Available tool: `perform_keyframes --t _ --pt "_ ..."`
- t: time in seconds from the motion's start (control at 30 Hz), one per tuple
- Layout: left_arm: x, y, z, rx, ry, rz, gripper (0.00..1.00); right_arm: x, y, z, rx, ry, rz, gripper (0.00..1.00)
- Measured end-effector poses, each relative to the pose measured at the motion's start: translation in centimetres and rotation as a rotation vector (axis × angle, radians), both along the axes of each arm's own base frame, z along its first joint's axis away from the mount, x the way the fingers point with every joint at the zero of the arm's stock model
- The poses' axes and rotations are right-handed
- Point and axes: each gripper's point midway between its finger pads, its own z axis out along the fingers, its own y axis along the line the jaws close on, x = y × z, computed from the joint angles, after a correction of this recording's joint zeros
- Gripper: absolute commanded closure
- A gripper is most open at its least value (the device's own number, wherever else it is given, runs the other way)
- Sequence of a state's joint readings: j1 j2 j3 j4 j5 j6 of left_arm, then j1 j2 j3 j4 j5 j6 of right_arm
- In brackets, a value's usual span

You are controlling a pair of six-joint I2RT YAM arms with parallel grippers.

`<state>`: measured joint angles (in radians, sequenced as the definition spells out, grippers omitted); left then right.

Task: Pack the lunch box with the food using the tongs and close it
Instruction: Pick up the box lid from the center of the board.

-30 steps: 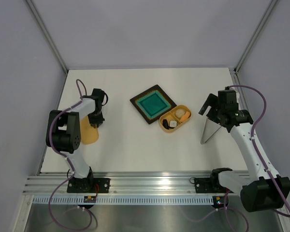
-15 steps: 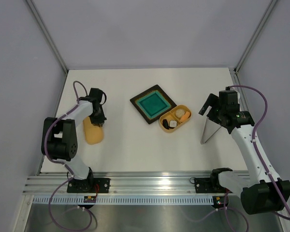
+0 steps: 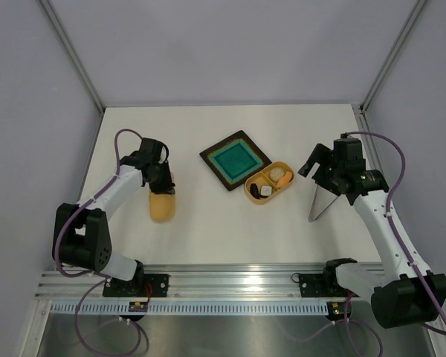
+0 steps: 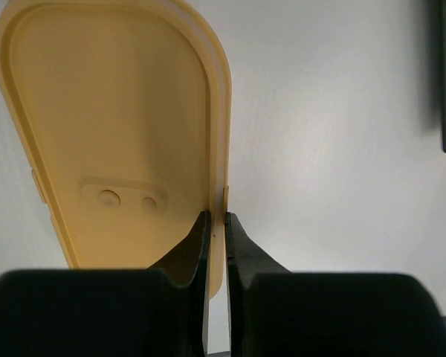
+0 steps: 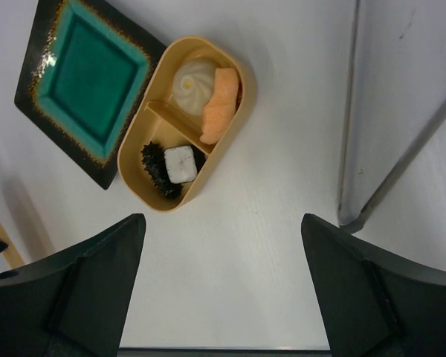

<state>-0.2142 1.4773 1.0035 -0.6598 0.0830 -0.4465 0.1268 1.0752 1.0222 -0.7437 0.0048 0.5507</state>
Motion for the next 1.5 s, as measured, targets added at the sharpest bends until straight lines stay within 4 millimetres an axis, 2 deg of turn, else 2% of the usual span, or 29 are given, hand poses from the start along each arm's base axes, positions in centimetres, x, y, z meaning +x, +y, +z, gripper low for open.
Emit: perform_keyframes --t 0.27,0.47,0.67,0.9,1.07,1.3,1.43,1.5 --pt "-0.5 -3.5 1.8 -0.135 -0.026 -0.074 1.0 0.0 6.3 -1.3 0.065 0.043 0.14 0.07" --pt "-1.2 -5.5 3.9 -0.243 -0.056 -0.141 1.0 0.4 11.2 -1.2 0.17 0.029 0.214 0.07" --pt "-1.8 -7.2 5.1 -0.343 -0.06 -0.199 1.0 0.8 16.3 -3.1 0.226 0.097 0.296 0.08" --pt "-2.2 -8.0 5.8 -0.398 -0.065 -0.233 1.0 3.6 23.8 -1.1 0.272 0.055 0.414 0.09" --pt "-3.0 -8.0 5.5 -0.407 -0.052 -0.239 1.0 5.5 29.0 -0.6 0.285 0.044 0.479 0.11" --pt "-3.6 -8.0 5.8 -0.418 -0.059 -0.246 1.0 4.7 34.2 -3.5 0.272 0.11 0.579 0.17" --pt "-3.7 -8.0 6.1 -0.425 -0.07 -0.253 1.0 4.2 35.9 -5.5 0.258 0.158 0.629 0.25" --pt "-3.8 -8.1 6.1 -0.426 -0.07 -0.254 1.0 3.7 36.3 -6.1 0.256 0.175 0.646 0.34"
